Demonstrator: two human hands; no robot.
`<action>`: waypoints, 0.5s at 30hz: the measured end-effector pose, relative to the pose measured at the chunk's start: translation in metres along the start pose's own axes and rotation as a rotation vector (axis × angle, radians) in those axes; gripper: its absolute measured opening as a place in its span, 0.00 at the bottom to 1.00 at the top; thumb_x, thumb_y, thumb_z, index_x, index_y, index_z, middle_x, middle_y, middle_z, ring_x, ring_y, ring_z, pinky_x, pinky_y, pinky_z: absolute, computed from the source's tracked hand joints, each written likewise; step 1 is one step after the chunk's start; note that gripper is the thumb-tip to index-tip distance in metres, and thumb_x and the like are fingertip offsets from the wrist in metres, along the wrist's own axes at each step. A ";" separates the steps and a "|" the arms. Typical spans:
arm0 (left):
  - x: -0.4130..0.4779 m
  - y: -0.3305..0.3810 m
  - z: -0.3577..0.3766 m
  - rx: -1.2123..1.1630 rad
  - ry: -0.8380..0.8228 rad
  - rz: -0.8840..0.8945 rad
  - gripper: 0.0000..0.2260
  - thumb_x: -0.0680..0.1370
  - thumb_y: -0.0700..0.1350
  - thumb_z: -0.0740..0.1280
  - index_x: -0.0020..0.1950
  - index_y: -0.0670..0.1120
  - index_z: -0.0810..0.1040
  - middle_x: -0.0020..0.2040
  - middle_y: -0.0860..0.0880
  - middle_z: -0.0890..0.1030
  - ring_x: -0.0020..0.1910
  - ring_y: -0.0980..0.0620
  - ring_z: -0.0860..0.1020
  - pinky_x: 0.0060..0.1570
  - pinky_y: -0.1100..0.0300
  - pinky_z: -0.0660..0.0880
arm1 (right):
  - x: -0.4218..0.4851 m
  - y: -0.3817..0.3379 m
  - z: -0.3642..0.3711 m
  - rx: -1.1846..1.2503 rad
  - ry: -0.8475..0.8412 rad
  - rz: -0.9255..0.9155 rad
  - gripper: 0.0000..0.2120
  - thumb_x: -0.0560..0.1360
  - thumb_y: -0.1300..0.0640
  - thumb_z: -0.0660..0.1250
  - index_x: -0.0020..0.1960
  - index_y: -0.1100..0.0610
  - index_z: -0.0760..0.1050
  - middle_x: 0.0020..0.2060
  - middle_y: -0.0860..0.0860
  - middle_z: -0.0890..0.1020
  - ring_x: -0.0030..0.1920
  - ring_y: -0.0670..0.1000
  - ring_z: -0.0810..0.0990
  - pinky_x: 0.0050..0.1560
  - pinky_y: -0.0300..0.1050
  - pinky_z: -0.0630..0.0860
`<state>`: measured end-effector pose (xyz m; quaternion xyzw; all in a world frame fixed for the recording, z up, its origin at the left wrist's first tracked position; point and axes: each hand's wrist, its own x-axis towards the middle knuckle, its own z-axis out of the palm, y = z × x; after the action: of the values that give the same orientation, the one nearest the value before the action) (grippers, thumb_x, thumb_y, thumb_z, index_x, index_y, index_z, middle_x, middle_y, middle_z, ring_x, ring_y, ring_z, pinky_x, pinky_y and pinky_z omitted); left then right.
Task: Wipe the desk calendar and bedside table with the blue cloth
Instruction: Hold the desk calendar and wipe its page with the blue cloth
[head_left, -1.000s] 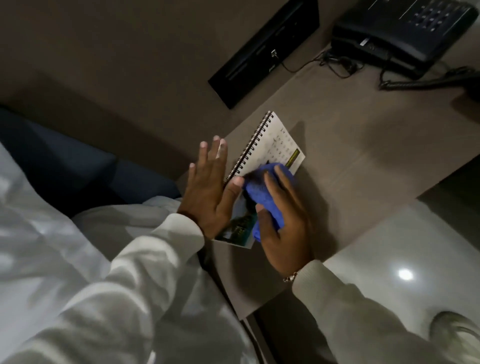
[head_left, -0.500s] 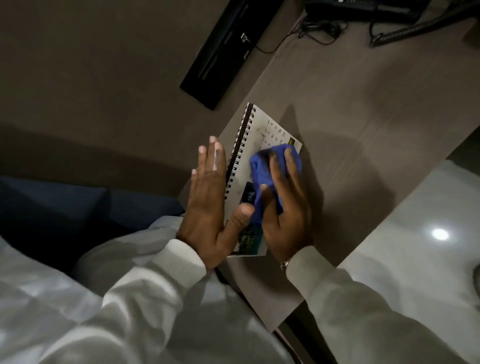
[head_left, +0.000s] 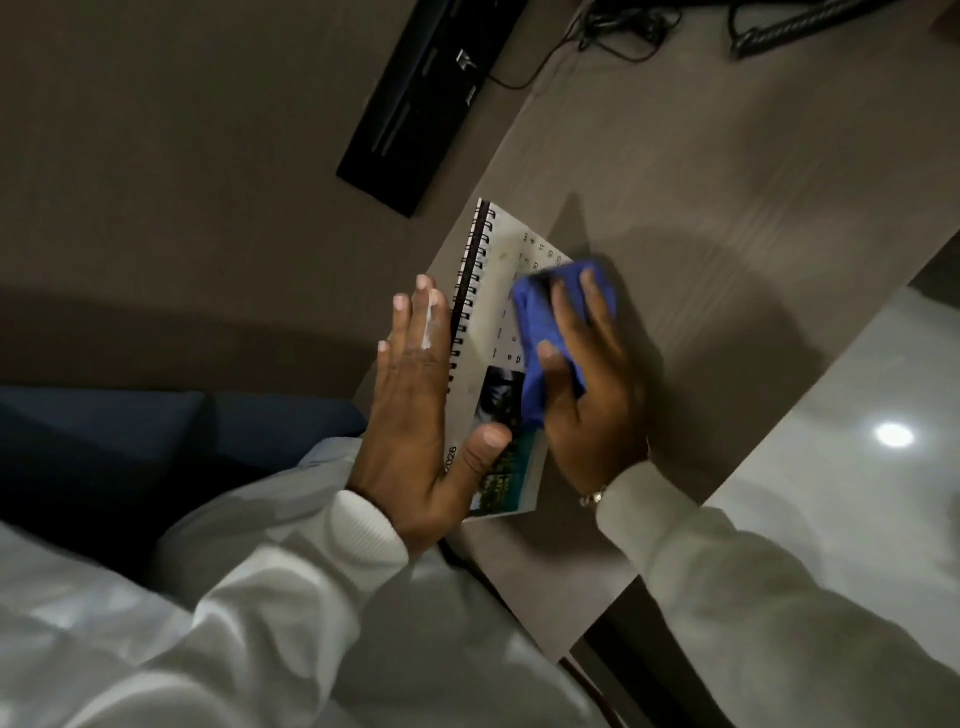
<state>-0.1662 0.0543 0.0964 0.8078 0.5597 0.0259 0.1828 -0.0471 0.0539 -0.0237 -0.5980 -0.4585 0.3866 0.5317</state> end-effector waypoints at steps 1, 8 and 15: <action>0.000 0.001 0.000 0.002 0.002 0.002 0.41 0.76 0.68 0.48 0.79 0.42 0.40 0.81 0.43 0.40 0.80 0.47 0.37 0.76 0.35 0.46 | -0.010 0.002 -0.003 -0.020 -0.053 0.003 0.22 0.81 0.56 0.58 0.74 0.48 0.60 0.77 0.56 0.60 0.77 0.55 0.60 0.71 0.57 0.70; 0.002 0.000 0.000 -0.014 -0.037 0.026 0.44 0.76 0.68 0.49 0.78 0.37 0.42 0.81 0.41 0.42 0.81 0.45 0.39 0.77 0.38 0.47 | -0.017 -0.023 0.007 0.144 -0.090 -0.161 0.22 0.80 0.57 0.56 0.74 0.53 0.60 0.77 0.59 0.59 0.77 0.54 0.58 0.74 0.57 0.65; 0.003 -0.002 0.000 -0.024 -0.019 0.026 0.44 0.75 0.70 0.49 0.79 0.43 0.38 0.81 0.46 0.40 0.81 0.47 0.38 0.76 0.35 0.48 | 0.030 -0.012 -0.006 0.018 -0.017 0.012 0.20 0.82 0.57 0.57 0.74 0.53 0.62 0.77 0.57 0.61 0.76 0.56 0.62 0.68 0.57 0.74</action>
<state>-0.1673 0.0575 0.0953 0.8131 0.5469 0.0274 0.1976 -0.0349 0.0808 -0.0103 -0.5927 -0.4558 0.3989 0.5309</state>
